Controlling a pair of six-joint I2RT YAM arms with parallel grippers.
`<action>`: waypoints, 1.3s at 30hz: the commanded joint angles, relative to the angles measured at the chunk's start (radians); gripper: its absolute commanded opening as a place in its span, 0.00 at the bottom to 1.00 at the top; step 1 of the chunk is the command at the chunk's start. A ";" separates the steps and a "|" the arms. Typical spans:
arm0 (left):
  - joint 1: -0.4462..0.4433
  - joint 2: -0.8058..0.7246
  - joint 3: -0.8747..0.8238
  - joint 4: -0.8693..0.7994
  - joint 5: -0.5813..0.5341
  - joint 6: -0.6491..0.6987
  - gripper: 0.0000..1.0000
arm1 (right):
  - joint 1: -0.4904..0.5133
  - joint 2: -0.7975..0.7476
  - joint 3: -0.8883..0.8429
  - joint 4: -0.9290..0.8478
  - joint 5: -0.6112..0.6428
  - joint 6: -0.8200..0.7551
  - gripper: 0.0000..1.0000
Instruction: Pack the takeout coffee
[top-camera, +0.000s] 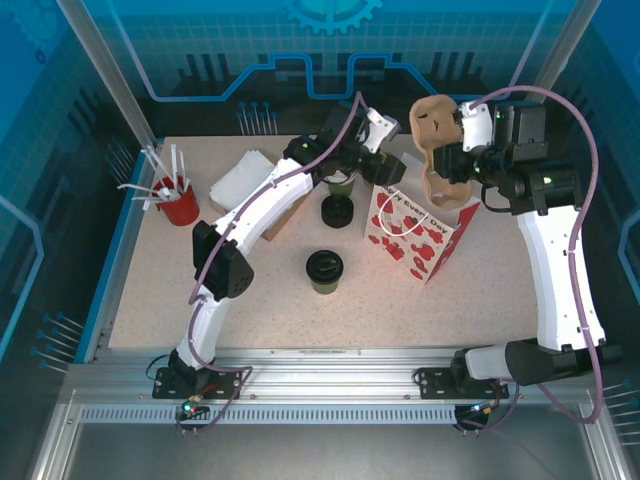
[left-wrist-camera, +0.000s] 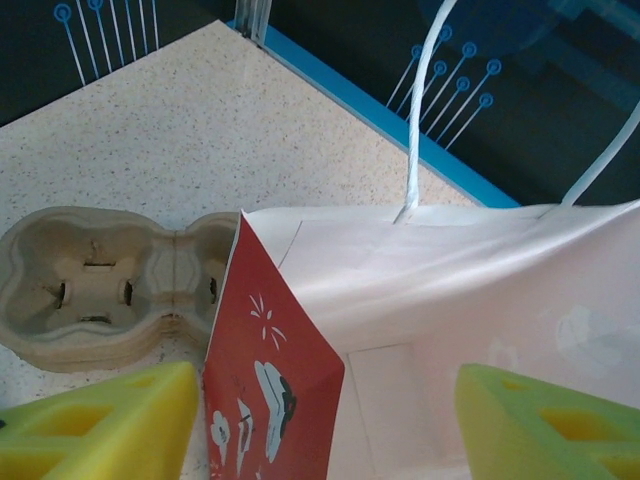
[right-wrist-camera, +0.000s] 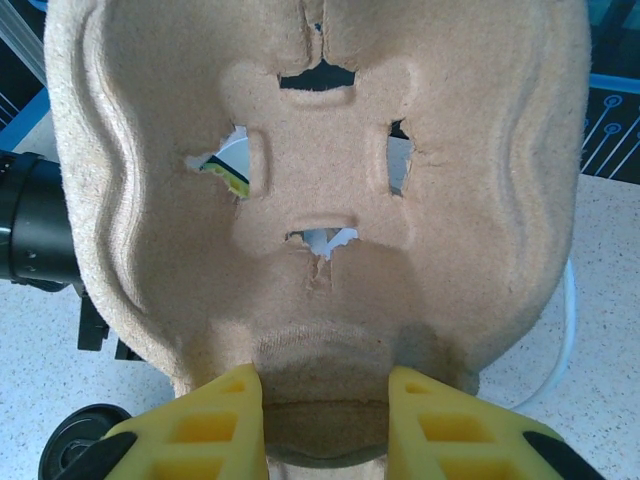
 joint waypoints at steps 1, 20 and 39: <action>-0.007 0.033 0.071 -0.080 0.036 0.032 0.65 | -0.018 -0.022 -0.006 0.003 0.001 0.009 0.27; 0.007 0.079 0.123 -0.053 0.054 -0.034 0.38 | -0.018 -0.008 -0.023 0.048 -0.046 -0.032 0.27; 0.040 0.069 0.122 -0.058 0.108 -0.070 0.14 | -0.045 0.027 -0.089 0.127 -0.187 -0.218 0.26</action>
